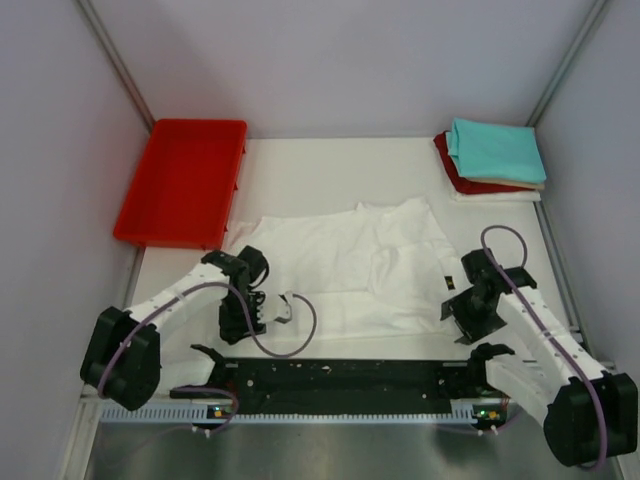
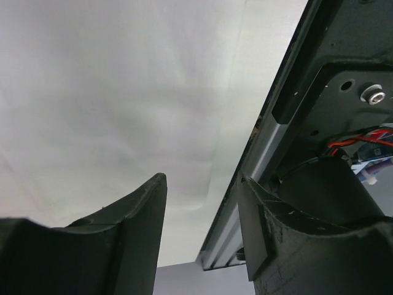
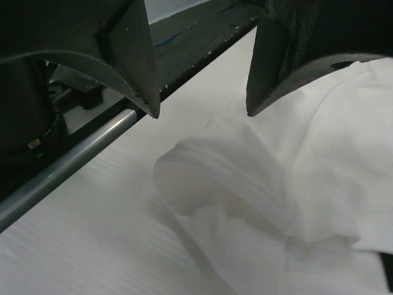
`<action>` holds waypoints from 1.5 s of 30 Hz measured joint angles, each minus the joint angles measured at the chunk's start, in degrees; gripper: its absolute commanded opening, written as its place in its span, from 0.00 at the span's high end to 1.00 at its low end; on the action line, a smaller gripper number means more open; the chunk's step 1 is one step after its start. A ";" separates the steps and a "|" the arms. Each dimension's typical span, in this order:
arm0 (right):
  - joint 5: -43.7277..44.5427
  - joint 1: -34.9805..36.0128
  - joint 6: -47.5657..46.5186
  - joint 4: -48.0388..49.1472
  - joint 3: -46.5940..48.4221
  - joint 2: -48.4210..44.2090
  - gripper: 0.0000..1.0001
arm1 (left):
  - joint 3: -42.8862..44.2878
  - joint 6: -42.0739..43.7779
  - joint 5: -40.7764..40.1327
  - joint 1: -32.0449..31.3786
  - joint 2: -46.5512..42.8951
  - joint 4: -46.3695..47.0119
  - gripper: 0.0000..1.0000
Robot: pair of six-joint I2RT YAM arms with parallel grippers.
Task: Fold and stack the t-shirts
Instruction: Grap the side of the flattened tshirt furthest away from the robot with both arms
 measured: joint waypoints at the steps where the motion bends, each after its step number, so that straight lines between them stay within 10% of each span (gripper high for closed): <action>1: 0.96 0.00 0.92 -0.59 0.00 1.33 0.43 | -0.37 -0.46 -0.61 -2.01 0.52 0.85 0.48; 6: 5.18 -0.22 5.64 -0.59 -0.28 8.50 0.55 | -3.61 -2.86 -4.00 -7.78 7.41 4.90 0.71; 9: 6.43 -0.87 8.00 2.62 -2.29 12.92 0.83 | -4.13 -4.57 -5.88 -7.87 9.33 6.51 1.00; 11: 6.14 -1.99 9.16 3.89 -1.55 15.50 1.00 | -4.13 -5.70 -6.34 -7.89 9.33 7.43 1.00; 32: 16.57 -23.98 -2.25 -1.27 3.91 11.74 1.00 | 2.49 -2.08 7.91 -14.60 5.70 2.82 1.00; 33: 17.09 -23.98 -2.75 -1.73 4.74 12.50 1.00 | 2.49 -1.73 8.33 -15.15 5.64 2.27 0.91; 35: 17.81 -23.98 -3.28 -2.32 5.73 12.98 0.71 | 2.54 -0.96 8.79 -15.32 5.62 1.66 0.36; 36: 18.16 -23.98 -3.32 -2.56 5.95 12.94 0.57 | 2.67 -0.44 8.83 -15.41 5.62 1.18 0.26; 40: 21.20 -24.13 -3.85 -3.85 8.44 12.63 0.25 | 4.76 0.11 7.04 -15.26 5.62 -2.01 0.19; 45: 24.50 -23.96 -8.70 -1.38 16.74 7.78 0.25 | 16.11 0.72 4.90 -9.88 7.28 -4.44 0.02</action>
